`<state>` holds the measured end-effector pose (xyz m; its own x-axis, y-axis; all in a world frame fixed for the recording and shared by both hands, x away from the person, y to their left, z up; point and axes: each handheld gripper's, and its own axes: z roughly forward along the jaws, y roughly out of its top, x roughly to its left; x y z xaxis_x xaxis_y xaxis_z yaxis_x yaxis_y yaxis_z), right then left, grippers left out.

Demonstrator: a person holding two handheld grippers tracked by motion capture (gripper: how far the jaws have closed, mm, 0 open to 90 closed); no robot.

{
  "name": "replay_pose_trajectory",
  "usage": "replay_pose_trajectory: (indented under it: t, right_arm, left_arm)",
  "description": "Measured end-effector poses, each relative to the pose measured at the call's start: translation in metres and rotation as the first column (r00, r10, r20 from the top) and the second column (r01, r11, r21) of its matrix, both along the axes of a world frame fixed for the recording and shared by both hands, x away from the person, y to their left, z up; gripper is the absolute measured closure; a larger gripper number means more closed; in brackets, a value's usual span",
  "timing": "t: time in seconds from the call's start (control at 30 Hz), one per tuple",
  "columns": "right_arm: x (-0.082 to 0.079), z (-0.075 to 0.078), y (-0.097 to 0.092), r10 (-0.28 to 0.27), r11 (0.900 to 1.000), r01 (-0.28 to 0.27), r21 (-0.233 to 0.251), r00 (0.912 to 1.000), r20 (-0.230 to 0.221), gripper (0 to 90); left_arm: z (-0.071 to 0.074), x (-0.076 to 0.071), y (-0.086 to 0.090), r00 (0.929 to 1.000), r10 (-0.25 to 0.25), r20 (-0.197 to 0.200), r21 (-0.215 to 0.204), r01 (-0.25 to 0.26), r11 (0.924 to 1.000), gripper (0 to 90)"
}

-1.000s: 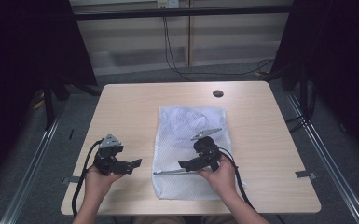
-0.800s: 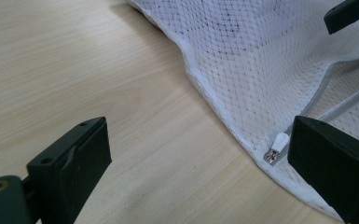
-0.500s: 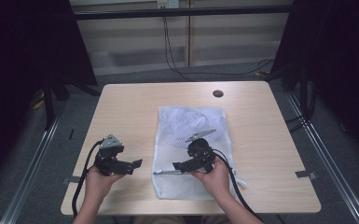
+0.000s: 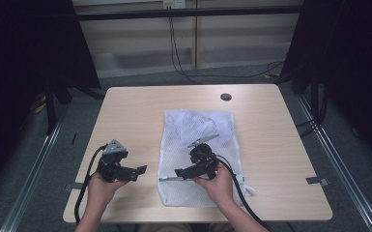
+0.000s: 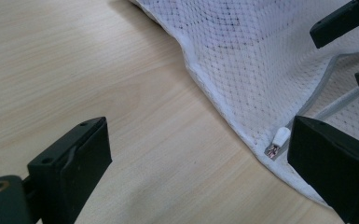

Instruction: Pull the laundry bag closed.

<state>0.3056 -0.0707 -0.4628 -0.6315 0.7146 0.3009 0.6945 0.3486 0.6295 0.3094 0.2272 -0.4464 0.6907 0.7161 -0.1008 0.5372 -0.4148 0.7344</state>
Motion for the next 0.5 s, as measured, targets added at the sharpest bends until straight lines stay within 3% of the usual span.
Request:
replay_pose_trajectory:
  t: [0.5]
  right_arm:
    - [0.002, -0.003, 0.017, 0.01, 0.9999, -0.01, 0.011, 0.9996, -0.026, 20.1]
  left_arm:
    - [0.0, 0.0, 0.0, 1.0, -0.001, 0.0, 0.003, 0.001, 1.0, 5.8]
